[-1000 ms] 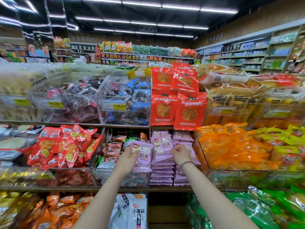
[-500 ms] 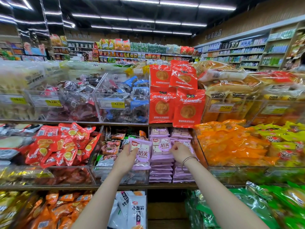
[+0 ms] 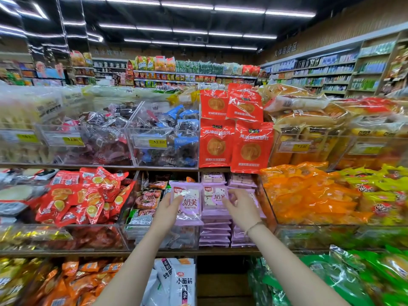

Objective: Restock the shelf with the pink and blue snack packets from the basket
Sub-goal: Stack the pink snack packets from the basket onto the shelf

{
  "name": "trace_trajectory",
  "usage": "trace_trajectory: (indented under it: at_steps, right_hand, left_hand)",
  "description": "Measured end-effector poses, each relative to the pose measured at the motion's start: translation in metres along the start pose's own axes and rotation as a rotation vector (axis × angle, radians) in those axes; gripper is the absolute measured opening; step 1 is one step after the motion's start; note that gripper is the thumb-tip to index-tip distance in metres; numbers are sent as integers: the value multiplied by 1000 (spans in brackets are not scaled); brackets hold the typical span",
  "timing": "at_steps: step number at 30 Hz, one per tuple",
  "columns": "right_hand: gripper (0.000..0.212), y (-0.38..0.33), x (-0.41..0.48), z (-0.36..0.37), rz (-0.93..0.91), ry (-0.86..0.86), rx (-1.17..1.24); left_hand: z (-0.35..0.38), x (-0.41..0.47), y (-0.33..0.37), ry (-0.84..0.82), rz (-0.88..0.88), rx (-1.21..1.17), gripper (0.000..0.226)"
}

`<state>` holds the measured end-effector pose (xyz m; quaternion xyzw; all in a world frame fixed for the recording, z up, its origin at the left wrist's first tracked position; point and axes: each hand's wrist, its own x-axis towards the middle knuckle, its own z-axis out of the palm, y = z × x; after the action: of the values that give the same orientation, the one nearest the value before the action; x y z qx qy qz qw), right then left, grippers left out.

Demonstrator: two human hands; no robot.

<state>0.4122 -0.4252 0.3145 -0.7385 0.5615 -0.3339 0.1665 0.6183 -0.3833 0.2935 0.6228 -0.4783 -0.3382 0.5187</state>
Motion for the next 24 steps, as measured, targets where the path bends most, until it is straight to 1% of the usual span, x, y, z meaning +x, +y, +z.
trace_trajectory:
  at_steps: [3,4,5,7,8,9,10,12,13,14,15,17,19,22,24]
  right_hand:
    - [37,-16,-24,5,-34,-211,355]
    - [34,-20,-28,7,-19,-250,459]
    - [29,-22,-31,9,17,-251,562]
    - [27,-21,-31,8,138,-200,763]
    - [29,-17,-30,5,203,-168,836]
    - [31,-13,-29,1,265,-137,886]
    - [29,-6,-28,-4,323,-106,924]
    - [21,8,-25,-15,433,-40,980]
    - [16,15,-23,-21,478,-2,994]
    - [13,22,-22,-25,515,30,1002]
    - [13,28,-20,-28,540,53,1003]
    - [14,38,-17,-30,586,73,994]
    - [16,43,-17,-24,629,116,1047]
    - [31,48,-19,-8,666,290,1225]
    - [42,50,-25,-1,673,352,1241]
  left_hand:
    - [17,-6,16,84,69,-128,46]
    - [26,-6,22,79,87,-148,44]
    - [36,-6,27,58,89,-153,43]
    - [51,-5,31,2,74,-84,51]
    - [55,-5,32,-21,95,-13,49]
    - [56,-5,31,-39,164,85,47]
    - [55,-5,28,-49,285,233,47]
    - [50,-2,17,-53,536,642,52]
    - [50,2,9,-77,619,836,56]
    - [50,6,2,-121,648,993,62]
    - [51,10,-5,-161,644,1092,67]
    - [54,13,-12,-178,624,1143,72]
    - [55,14,-12,-166,638,1153,71]
    - [54,12,-13,-157,632,1129,70]
    - [54,12,-14,-156,621,1118,70]
